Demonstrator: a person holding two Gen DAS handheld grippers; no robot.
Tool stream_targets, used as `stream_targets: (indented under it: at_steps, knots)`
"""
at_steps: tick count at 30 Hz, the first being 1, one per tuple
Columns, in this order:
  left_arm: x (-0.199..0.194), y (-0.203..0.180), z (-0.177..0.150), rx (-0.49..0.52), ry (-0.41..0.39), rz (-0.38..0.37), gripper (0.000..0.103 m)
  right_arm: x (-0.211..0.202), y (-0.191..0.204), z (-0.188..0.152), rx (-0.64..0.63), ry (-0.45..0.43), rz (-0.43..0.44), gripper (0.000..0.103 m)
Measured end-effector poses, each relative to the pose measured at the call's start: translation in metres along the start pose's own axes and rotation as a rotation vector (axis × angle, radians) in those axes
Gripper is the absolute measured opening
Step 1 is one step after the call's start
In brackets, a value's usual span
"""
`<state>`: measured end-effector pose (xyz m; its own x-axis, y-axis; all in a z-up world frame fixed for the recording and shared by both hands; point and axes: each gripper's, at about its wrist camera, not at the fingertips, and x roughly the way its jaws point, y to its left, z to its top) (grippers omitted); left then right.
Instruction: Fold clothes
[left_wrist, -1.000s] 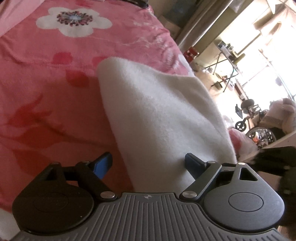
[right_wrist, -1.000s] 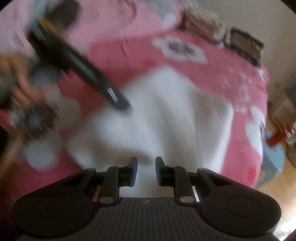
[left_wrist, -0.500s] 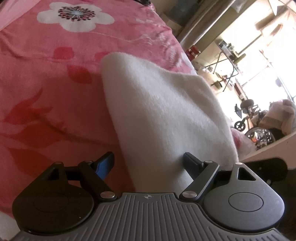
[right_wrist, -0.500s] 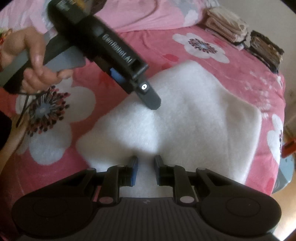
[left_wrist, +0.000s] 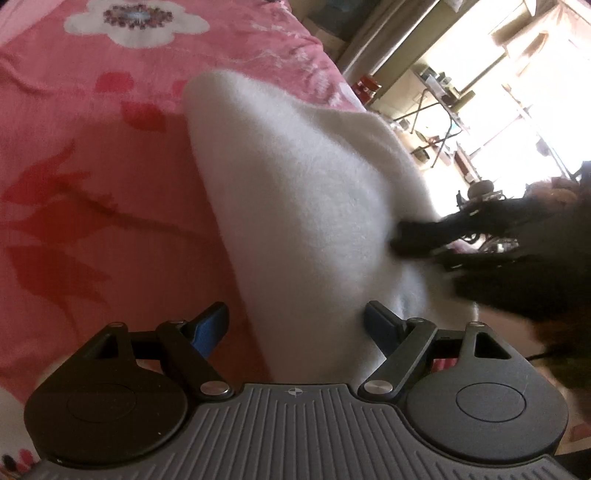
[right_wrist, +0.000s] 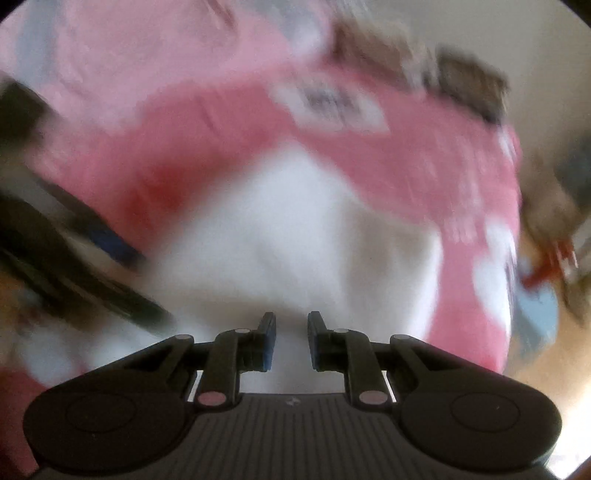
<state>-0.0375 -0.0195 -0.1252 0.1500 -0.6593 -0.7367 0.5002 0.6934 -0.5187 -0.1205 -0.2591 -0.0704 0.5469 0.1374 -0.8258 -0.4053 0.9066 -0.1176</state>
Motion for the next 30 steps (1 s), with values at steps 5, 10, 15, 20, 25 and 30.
stream_targets:
  at_steps: [5, 10, 15, 20, 25, 30]
  knots:
    - [-0.002, 0.007, -0.003, -0.027, -0.004, -0.020, 0.082, -0.003, -0.002, 0.022, 0.014, 0.087, -0.030, 0.017]
    - [0.000, 0.016, -0.007, -0.083, -0.008, -0.069, 0.082, -0.034, 0.030, 0.066, -0.096, -0.116, 0.071, 0.017]
    - [0.000, 0.022, -0.009, -0.090, -0.012, -0.087, 0.082, 0.025, 0.028, 0.054, -0.159, -0.061, 0.081, 0.017]
    - [0.002, 0.027, -0.011, -0.108, 0.001, -0.129, 0.082, 0.028, 0.013, 0.061, -0.078, 0.009, 0.103, 0.017]
    - [0.004, 0.030, -0.012, -0.122, 0.007, -0.156, 0.083, 0.021, 0.030, 0.087, -0.170, -0.089, 0.071, 0.017]
    - [0.004, 0.033, -0.010, -0.135, 0.011, -0.166, 0.083, 0.081, 0.020, 0.054, -0.257, -0.022, -0.061, 0.015]
